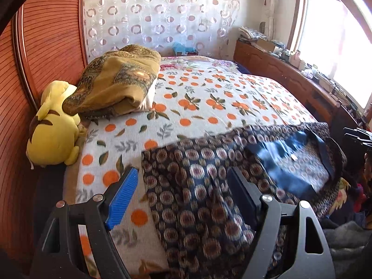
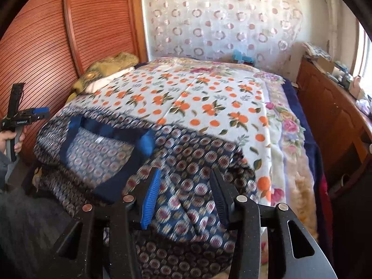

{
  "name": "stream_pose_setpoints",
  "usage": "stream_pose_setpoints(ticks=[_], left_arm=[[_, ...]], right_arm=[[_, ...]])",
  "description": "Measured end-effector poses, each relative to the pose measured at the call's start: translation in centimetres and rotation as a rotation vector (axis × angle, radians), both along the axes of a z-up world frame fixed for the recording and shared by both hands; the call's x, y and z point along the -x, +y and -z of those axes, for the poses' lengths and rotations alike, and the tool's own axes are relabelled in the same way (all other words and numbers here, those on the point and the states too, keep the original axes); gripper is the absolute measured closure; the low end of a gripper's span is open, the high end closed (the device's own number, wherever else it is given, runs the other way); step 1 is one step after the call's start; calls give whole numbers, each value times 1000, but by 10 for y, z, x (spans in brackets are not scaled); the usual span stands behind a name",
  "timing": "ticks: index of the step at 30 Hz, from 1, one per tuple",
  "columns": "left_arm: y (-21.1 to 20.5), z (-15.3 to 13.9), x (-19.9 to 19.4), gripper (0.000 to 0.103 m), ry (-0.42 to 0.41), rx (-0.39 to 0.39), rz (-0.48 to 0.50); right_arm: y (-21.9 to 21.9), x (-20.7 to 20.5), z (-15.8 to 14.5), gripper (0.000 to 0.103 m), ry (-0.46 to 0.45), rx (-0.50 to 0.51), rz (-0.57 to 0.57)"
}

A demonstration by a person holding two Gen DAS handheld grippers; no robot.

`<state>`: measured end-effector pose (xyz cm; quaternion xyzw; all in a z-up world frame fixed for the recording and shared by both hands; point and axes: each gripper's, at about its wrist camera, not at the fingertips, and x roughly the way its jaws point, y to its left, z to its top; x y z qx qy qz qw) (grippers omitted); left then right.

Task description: Fold small clothes

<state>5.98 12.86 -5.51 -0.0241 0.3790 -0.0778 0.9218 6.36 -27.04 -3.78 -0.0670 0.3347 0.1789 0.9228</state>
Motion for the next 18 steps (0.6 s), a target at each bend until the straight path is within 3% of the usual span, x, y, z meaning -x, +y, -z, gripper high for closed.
stream_pose_setpoints(ticks=[7, 18], left_arm=[[-2, 4, -34, 23, 1, -31, 4], [3, 34, -57, 23, 92, -38, -7]], right_arm=[[-2, -35, 10, 50, -18, -11, 71], [-2, -84, 37, 47, 69, 6, 142]])
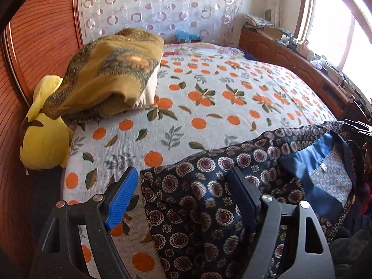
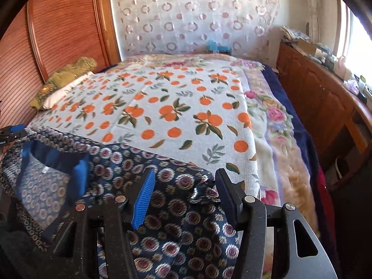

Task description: Fold small clothes

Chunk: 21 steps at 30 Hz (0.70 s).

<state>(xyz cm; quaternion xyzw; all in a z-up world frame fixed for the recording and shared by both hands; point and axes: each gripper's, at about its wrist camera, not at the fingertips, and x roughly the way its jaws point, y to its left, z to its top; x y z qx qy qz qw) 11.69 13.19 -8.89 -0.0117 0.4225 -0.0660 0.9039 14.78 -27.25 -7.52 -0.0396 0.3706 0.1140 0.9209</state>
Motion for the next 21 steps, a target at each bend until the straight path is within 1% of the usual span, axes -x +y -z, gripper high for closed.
stream_pose_setpoints(ticks=[7, 11, 13, 15, 17, 21], left_arm=[[10, 14, 1, 23, 43, 31, -14], [10, 16, 2, 23, 32, 35, -9], [10, 17, 2, 23, 29, 38, -10], [10, 17, 2, 23, 27, 38, -11], [9, 18, 2, 23, 25, 32, -9], [8, 18, 2, 23, 23, 22, -7]], right_arm=[[1, -21, 13, 46, 47, 43, 7], [3, -29, 18, 45, 57, 47, 2], [1, -33, 21, 42, 58, 41, 4], [-3, -36, 23, 35, 57, 41, 5], [-7, -39, 23, 31, 60, 38, -3], [-11, -44, 27, 31, 68, 8, -16]])
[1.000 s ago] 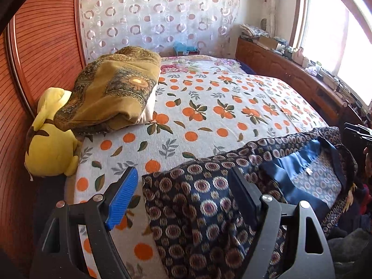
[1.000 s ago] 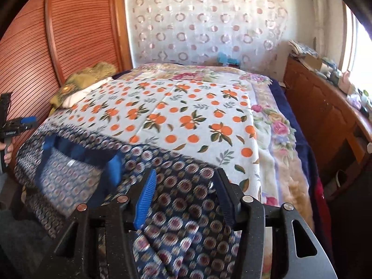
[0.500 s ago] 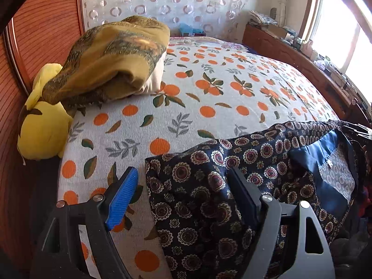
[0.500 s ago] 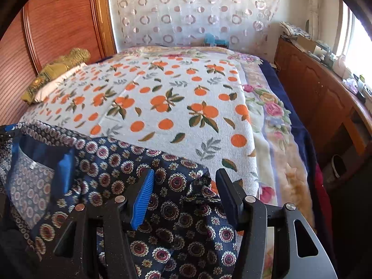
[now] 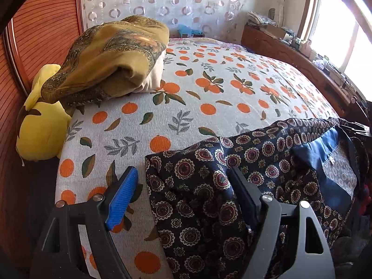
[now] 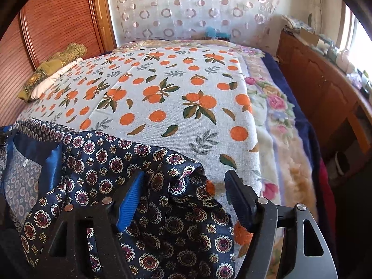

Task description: Fold small clothes

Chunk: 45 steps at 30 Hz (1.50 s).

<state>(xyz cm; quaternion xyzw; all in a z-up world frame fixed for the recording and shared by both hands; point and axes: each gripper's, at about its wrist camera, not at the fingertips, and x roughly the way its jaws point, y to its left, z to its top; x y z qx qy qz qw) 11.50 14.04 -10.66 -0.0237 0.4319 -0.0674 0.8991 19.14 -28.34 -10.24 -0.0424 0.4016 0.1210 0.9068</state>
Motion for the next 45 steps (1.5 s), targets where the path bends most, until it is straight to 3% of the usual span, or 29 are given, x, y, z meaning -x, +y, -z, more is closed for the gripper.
stream_pose_setpoints(ticks=[5, 8, 10, 13, 15, 17, 19, 25, 31, 35, 40, 42, 43, 45], left_arm=[[1, -1, -3, 23, 6, 3, 4], [1, -2, -4, 29, 9, 11, 15], [1, -3, -5, 40, 11, 21, 23], [0, -4, -4, 55, 16, 33, 34], [-2, -4, -2, 72, 19, 48, 51], [-6, -7, 1, 83, 16, 51, 69], [-10, -12, 6, 91, 0, 48, 81], [-23, -62, 33, 94, -136, 40, 109], [-30, -143, 51, 95, -325, 55, 138], [-25, -186, 20, 95, -389, 20, 116], [-21, -215, -64, 95, -398, -72, 22], [-21, -206, -101, 93, -371, -107, -3], [-21, -198, -118, 85, -352, -115, -16], [-20, -176, -139, 72, -290, -111, -19]], right_arm=[[1, 8, 2, 31, -21, -1, 4], [2, 13, 2, 38, -31, -10, -4], [5, 17, 3, 44, -31, -9, -14], [10, 22, 3, 61, -27, -17, -45], [14, 26, 3, 82, -20, -31, -75], [16, 29, 2, 91, -14, -41, -98], [19, 33, 2, 93, -17, -44, -104], [13, 60, -31, 95, -130, -91, -107], [6, 98, -103, 95, -299, -137, -116], [9, 97, -162, 95, -412, -98, -129], [18, 34, -216, 95, -457, -1, -98], [24, -7, -215, 95, -432, 36, -48], [28, -30, -209, 94, -408, 51, -6], [34, -71, -187, 81, -329, 97, 70]])
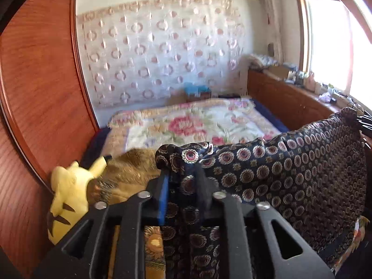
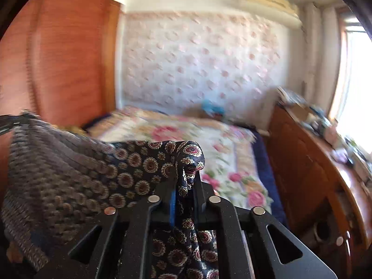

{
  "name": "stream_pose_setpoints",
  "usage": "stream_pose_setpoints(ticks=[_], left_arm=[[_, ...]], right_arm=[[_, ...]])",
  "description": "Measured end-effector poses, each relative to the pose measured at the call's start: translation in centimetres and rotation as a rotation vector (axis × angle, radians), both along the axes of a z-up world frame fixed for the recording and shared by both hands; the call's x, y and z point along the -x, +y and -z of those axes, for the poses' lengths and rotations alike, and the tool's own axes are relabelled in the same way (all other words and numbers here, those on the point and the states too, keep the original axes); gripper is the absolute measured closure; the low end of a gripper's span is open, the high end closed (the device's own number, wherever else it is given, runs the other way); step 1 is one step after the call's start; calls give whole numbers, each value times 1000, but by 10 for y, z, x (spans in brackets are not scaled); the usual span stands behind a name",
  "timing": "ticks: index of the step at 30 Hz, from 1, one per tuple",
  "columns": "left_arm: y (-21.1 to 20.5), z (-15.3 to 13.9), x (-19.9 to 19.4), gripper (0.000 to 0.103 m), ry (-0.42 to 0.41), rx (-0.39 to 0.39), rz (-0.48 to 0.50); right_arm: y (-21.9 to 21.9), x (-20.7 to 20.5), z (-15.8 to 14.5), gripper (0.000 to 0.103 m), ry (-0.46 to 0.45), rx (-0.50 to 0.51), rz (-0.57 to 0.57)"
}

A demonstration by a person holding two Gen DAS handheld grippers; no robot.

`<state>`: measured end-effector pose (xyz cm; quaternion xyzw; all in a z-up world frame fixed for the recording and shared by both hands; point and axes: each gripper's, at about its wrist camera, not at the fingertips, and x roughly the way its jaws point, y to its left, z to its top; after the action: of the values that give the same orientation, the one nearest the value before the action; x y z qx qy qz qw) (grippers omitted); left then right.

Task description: Fold small clothes

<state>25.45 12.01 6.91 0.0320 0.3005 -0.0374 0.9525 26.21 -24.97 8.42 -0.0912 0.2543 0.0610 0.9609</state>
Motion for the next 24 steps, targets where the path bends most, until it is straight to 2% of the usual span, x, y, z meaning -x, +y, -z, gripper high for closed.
stream_pose_setpoints(ticks=[1, 3, 5, 6, 7, 12, 17, 19, 24], left_arm=[[0, 11, -3, 63, 26, 5, 11], [-2, 32, 3, 56, 47, 10, 54], [-2, 49, 12, 39, 74, 18, 85], [-1, 56, 19, 28, 90, 28, 97], [-1, 62, 24, 24, 100, 42, 104], [-12, 86, 48, 24, 132, 40, 136], [-14, 108, 63, 24, 164, 77, 140], [-16, 116, 65, 24, 169, 66, 140], [-21, 138, 69, 24, 209, 68, 166]], right_arm=[[1, -11, 11, 79, 28, 6, 33], [1, -18, 30, 71, 57, -11, 60], [2, -13, 50, 67, 75, -35, 41], [4, -9, 61, 63, 85, -26, 29], [4, -8, 67, 62, 95, -14, 19], [-5, 9, 94, 61, 148, 0, -24], [-23, 32, 115, 61, 183, -55, -43], [-31, 47, 122, 61, 192, -77, -55], [-51, 69, 126, 61, 245, -104, -56]])
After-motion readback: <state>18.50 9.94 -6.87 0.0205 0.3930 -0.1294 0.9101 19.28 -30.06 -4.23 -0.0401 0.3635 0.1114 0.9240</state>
